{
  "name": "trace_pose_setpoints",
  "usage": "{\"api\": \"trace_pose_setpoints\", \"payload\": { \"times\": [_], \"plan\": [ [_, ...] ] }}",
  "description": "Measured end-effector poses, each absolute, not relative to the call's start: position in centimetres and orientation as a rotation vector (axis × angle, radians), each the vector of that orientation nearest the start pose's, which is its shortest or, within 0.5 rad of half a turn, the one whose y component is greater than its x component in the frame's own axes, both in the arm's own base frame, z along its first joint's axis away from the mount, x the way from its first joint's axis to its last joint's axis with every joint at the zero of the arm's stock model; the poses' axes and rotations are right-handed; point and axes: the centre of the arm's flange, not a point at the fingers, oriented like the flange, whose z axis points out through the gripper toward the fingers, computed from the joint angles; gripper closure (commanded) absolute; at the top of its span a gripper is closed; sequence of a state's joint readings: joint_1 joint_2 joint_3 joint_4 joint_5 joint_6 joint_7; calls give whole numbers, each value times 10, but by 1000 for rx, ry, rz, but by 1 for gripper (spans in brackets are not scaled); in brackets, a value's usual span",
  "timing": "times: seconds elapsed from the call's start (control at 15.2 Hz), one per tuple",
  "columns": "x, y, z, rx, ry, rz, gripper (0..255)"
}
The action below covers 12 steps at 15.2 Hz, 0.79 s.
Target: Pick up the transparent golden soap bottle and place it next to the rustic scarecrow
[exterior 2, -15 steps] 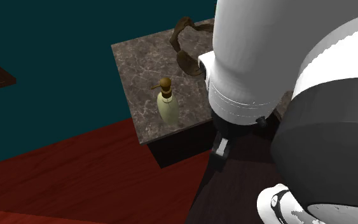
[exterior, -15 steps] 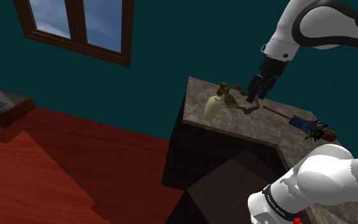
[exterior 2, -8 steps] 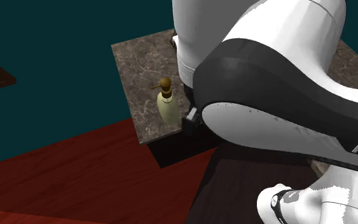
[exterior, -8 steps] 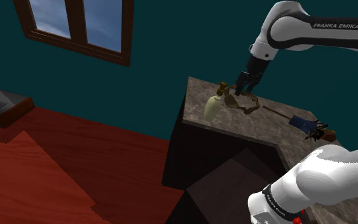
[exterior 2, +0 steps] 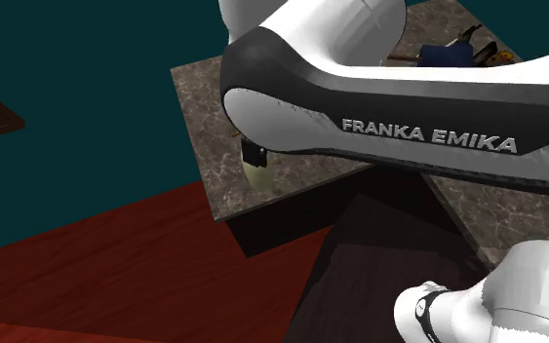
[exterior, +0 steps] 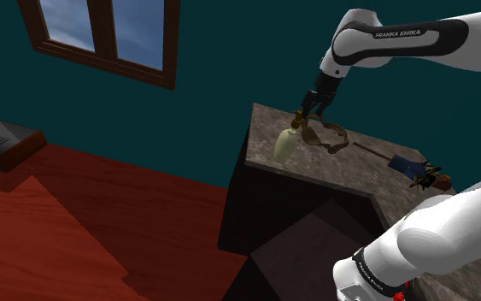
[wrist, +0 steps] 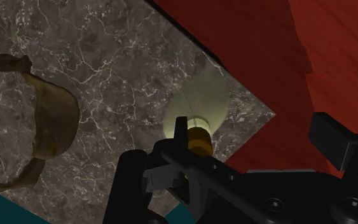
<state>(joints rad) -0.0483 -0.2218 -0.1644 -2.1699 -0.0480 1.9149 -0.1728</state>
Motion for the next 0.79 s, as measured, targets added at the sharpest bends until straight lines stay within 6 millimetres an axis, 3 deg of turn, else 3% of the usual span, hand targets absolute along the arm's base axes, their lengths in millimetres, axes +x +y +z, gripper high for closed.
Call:
{"api": "trace_pose_setpoints", "payload": {
  "times": [0.33, 0.79],
  "plan": [
    [520, -138, 472, -3159, 29, 9, 0],
    [529, -144, 435, -3162, 28, 1, 0]
  ]
}}
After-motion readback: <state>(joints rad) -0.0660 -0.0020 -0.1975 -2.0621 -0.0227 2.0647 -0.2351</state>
